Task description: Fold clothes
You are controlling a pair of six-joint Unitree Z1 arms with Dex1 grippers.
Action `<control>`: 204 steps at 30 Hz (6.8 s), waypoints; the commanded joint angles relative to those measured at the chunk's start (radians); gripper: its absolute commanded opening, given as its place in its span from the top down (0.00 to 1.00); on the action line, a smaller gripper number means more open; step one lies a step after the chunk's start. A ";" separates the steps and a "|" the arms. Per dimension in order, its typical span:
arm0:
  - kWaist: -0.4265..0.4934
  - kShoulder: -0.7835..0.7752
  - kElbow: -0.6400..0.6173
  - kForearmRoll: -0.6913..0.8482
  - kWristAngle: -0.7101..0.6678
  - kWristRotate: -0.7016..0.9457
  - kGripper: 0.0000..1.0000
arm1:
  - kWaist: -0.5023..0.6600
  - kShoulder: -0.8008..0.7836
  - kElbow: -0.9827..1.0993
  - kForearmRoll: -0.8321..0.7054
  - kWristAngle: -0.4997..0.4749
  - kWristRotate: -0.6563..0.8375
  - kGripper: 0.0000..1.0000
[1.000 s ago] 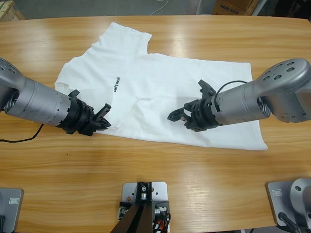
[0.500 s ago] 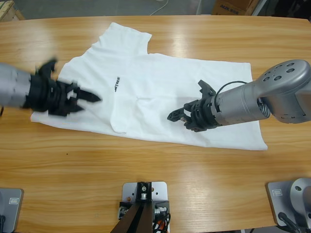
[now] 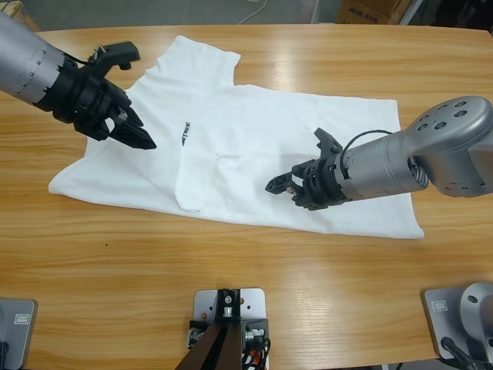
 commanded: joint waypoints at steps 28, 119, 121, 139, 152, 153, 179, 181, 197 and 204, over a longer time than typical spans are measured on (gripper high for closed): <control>0.070 0.576 -0.550 0.439 -0.013 0.335 0.39 | 0.012 0.136 0.032 -0.094 0.026 0.006 0.34; 0.259 0.257 -0.035 0.489 -0.062 -0.084 0.00 | 0.092 -0.152 0.030 0.332 -0.375 -0.109 0.00; 0.264 0.263 -0.031 0.459 -0.107 -0.104 0.00 | 0.093 -0.138 0.017 0.368 -0.404 -0.106 0.00; 0.184 0.388 -0.033 0.351 0.047 -0.437 0.01 | -0.063 -0.050 -0.070 0.471 -0.518 -0.193 0.00; 0.181 0.407 -0.032 0.336 0.044 -0.458 0.02 | -0.173 0.103 -0.090 0.468 -0.560 -0.177 0.00; 0.181 0.408 -0.032 0.333 0.044 -0.467 0.02 | -0.182 0.110 -0.090 0.472 -0.567 -0.176 0.00; 0.178 0.406 -0.021 0.323 0.037 -0.486 0.05 | -0.216 -0.236 -0.150 0.697 -0.604 -0.259 0.13; 0.176 0.405 -0.019 0.323 0.037 -0.487 0.05 | -0.168 -0.272 -0.143 0.680 -0.506 -0.245 0.41; 0.174 0.398 -0.015 0.321 0.054 -0.500 0.05 | -0.049 -0.085 0.031 0.548 -0.371 0.020 0.54; 0.173 0.397 -0.009 0.320 0.080 -0.501 0.05 | -0.049 -0.025 0.039 0.555 -0.384 0.101 0.37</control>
